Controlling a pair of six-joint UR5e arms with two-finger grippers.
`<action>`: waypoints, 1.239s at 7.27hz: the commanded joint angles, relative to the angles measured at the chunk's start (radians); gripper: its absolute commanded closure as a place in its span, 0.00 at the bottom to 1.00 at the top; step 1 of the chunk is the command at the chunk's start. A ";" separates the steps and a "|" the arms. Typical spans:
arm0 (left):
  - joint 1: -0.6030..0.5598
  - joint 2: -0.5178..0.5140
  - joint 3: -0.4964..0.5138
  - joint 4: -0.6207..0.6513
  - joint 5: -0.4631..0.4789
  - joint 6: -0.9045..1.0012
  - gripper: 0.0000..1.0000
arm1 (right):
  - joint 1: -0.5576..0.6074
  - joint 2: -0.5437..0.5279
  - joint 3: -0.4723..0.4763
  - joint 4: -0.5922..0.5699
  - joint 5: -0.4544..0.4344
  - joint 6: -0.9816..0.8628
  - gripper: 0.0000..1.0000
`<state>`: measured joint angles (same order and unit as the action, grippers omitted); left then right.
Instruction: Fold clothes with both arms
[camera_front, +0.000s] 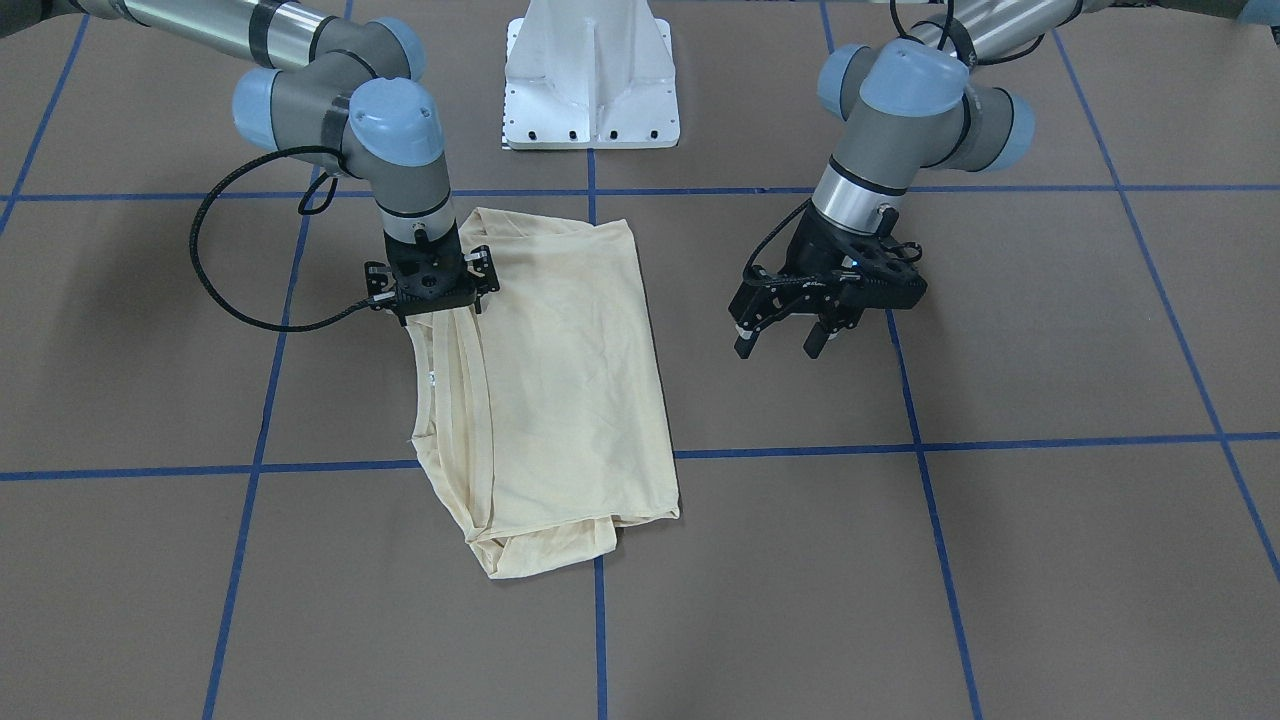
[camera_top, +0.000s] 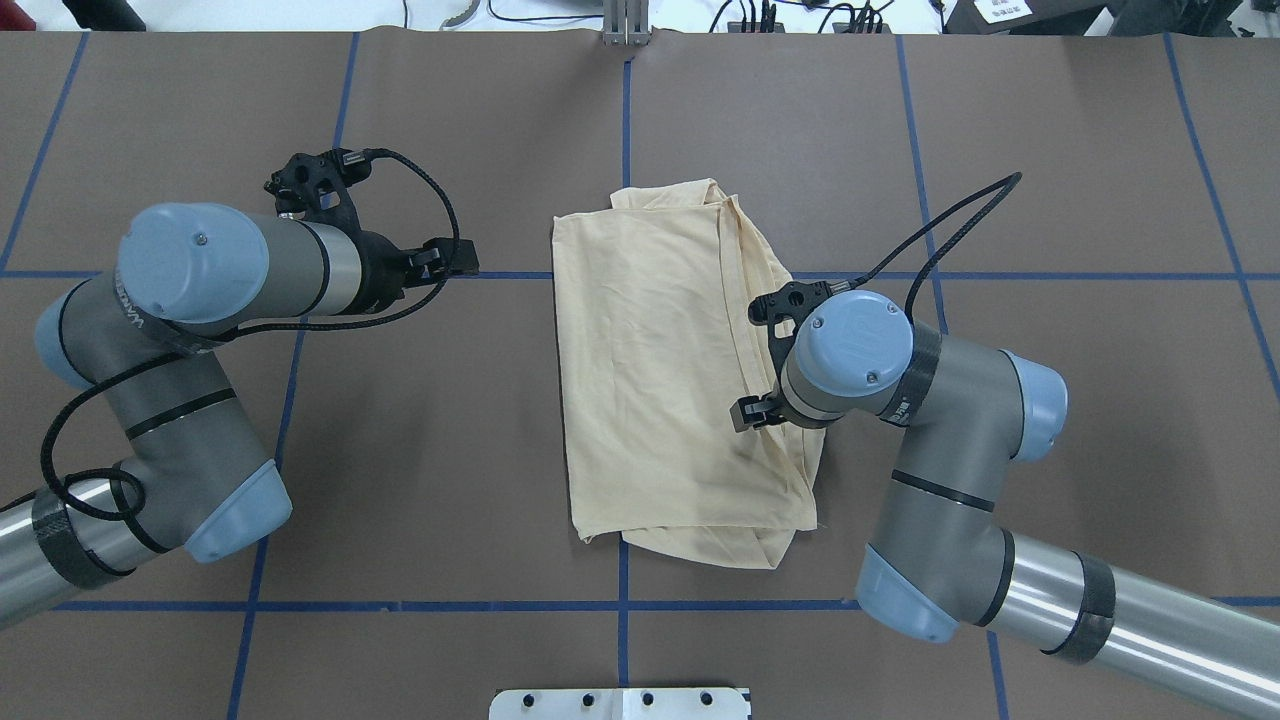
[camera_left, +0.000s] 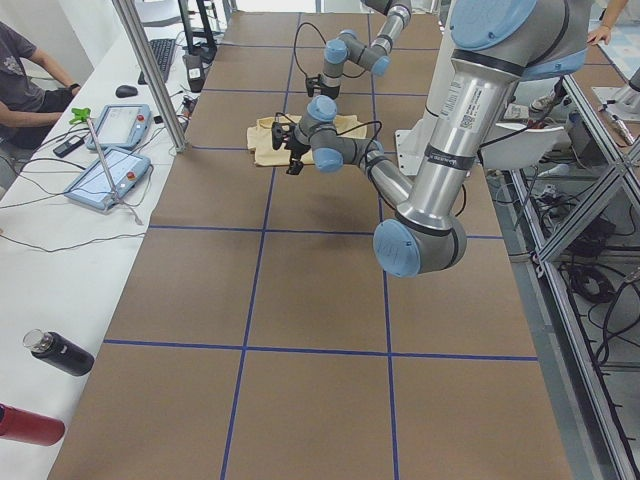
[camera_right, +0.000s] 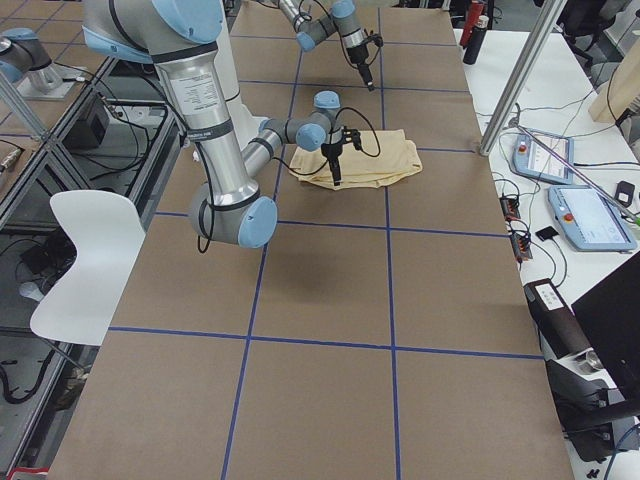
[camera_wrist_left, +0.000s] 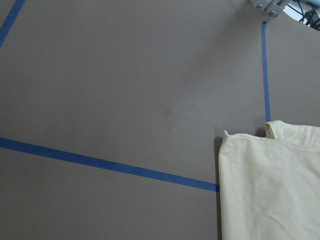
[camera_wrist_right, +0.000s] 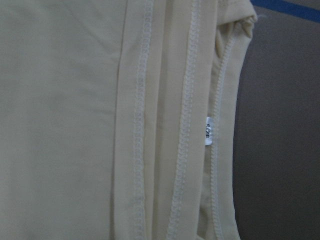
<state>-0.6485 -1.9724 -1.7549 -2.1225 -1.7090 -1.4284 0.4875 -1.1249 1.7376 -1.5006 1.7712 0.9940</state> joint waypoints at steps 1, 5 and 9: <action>0.001 -0.003 0.002 0.001 0.000 -0.001 0.00 | 0.006 -0.019 0.000 0.000 0.010 0.000 0.00; 0.001 -0.003 0.005 0.001 0.000 0.000 0.00 | 0.005 -0.022 -0.001 0.000 0.010 0.000 0.00; 0.001 -0.008 0.009 0.000 0.000 -0.001 0.00 | 0.020 -0.055 -0.001 0.000 0.011 -0.021 0.00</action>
<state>-0.6473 -1.9782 -1.7465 -2.1230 -1.7089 -1.4284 0.4991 -1.1647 1.7345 -1.5002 1.7823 0.9885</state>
